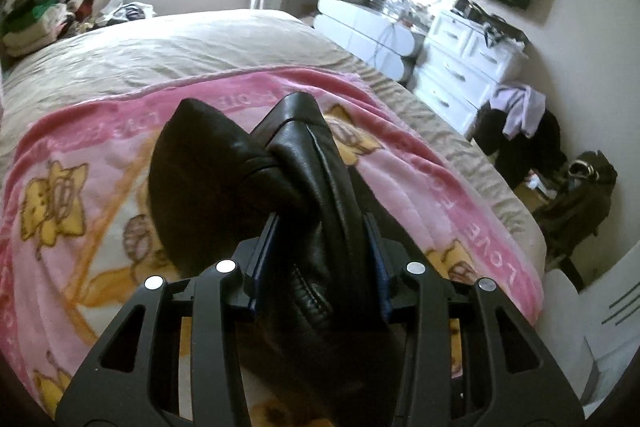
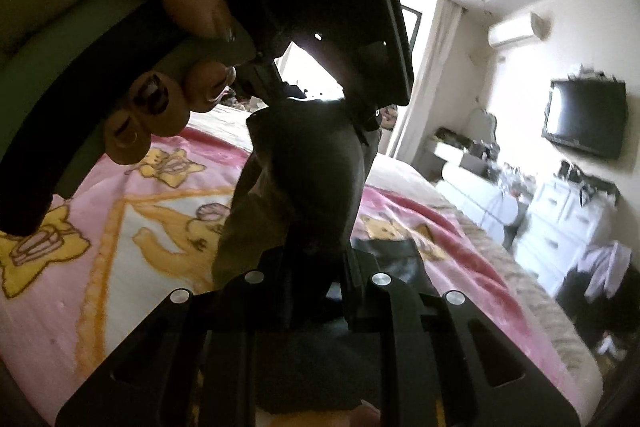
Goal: Fold large clothes
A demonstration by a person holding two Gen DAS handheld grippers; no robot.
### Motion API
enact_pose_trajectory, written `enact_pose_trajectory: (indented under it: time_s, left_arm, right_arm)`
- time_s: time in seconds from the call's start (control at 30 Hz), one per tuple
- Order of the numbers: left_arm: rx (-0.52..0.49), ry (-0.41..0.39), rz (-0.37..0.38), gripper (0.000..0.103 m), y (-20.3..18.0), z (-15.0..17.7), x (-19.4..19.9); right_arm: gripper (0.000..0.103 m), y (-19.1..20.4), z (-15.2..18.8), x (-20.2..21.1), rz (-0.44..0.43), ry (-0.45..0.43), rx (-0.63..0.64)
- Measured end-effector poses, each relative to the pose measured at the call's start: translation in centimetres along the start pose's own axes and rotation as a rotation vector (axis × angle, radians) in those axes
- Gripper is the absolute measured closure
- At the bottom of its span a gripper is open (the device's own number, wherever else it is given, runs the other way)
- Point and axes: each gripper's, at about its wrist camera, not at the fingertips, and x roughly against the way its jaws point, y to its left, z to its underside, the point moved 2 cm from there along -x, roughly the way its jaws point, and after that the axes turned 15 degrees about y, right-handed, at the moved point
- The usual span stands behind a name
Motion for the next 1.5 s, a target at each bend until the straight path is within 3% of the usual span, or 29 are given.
enact_pose_trajectory:
  time_s: [0.2, 0.33, 0.57, 0.7, 0.83, 0.93, 0.97, 1.0, 1.07, 1.17, 1.27, 1.37, 1.43, 1.5]
  left_arm:
    - [-0.019, 0.029, 0.0, 0.066, -2.6, -0.5, -2.0]
    - [-0.003, 0.002, 0.075, 0.053, -3.4, -0.6, -1.7]
    - [0.039, -0.053, 0.017, 0.044, -1.2, -0.1, -0.3]
    - [0.15, 0.001, -0.051, 0.043, 3.6, 2.6, -3.3]
    - [0.248, 0.133, 0.001, 0.044, 7.0, 6.3, -8.1]
    - [0.254, 0.142, 0.006, 0.044, 7.1, 7.7, -9.5]
    - [0.257, 0.134, 0.001, 0.044, 7.2, 7.8, -9.6]
    - [0.261, 0.132, 0.012, 0.044, 7.4, 7.7, -9.5]
    - [0.267, 0.131, 0.029, 0.044, 7.3, 7.7, -9.4]
    - [0.251, 0.129, 0.023, 0.044, 7.2, 7.8, -9.2]
    - [0.241, 0.129, 0.035, 0.044, 7.3, 7.9, -9.1]
    - [0.236, 0.121, 0.042, 0.044, 7.3, 8.0, -9.0]
    - [0.24, 0.121, 0.067, 0.044, 7.3, 8.0, -8.8]
    - [0.259, 0.108, 0.1, 0.043, 7.4, 7.8, -8.1]
  right_arm:
    - [0.086, -2.0, 1.8, -1.0, -0.048, 0.054, -0.098]
    - [0.086, -4.0, 2.9, -1.9, -0.133, 0.114, -0.214]
    - [0.085, -8.3, 6.1, -4.7, -0.403, 0.236, -0.517]
    - [0.085, -9.7, 7.7, -5.5, -0.519, 0.285, -0.667]
    - [0.081, -10.4, 8.5, -6.1, -0.622, 0.377, -0.771]
    - [0.048, -10.8, 6.5, -5.5, -0.627, 0.407, -0.728]
    - [0.024, -11.2, 5.7, -5.1, -0.627, 0.393, -0.717]
    - [0.014, -11.6, 4.3, -4.6, -0.637, 0.368, -0.7]
    - [0.008, -12.0, 2.3, -4.9, -0.633, 0.385, -0.671]
    - [0.007, -12.6, -0.5, -7.2, -0.549, 0.509, -0.62]
    - [0.01, -12.5, -2.4, -9.6, -0.484, 0.598, -0.576]
    - [0.074, -11.0, -3.8, -10.2, -0.437, 0.617, -0.46]
    - [0.082, -10.1, -4.9, -9.6, -0.396, 0.577, -0.35]
    - [0.087, -10.3, -6.0, -8.6, -0.415, 0.527, -0.307]
